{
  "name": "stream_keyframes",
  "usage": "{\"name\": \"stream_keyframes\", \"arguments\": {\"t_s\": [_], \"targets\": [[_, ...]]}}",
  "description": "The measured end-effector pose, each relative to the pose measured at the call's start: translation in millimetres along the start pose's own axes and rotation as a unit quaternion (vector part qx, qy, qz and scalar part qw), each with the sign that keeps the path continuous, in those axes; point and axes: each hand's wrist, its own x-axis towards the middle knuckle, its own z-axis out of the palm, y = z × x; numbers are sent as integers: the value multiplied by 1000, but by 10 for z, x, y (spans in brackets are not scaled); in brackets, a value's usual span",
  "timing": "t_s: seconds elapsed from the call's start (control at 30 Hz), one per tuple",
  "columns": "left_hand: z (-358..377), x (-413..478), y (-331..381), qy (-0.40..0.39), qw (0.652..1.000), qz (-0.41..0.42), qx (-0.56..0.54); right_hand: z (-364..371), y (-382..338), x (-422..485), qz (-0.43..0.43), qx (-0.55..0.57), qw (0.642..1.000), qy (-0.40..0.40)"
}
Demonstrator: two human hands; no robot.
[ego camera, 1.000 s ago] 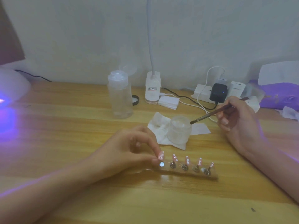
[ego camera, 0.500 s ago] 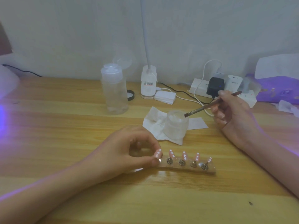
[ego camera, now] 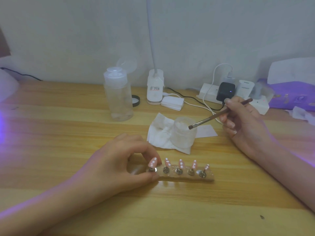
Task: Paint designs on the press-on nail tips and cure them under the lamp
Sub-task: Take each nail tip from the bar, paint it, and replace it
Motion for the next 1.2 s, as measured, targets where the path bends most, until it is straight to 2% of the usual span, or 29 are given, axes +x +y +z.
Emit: {"name": "stream_keyframes", "arguments": {"t_s": [0.37,0.6,0.73,0.9,1.0,1.2], "targets": [[156,82,141,26,999,25,-19,-8,4,16,7,20,1000,6],[159,100,157,13,999,38,-27,-12,8,22,14,16,1000,12],[161,80,210,46,993,91,62,-9,-2,13,16,20,999,20],[117,40,337,142,956,180,183,0,-8,-4,0,18,1000,26],[-37,69,381,188,950,211,130,2,-10,-32,-32,-13,999,17],[-268,265,325,185,973,133,-24,76,-33,-116,-146,-105,984,-5]]}}
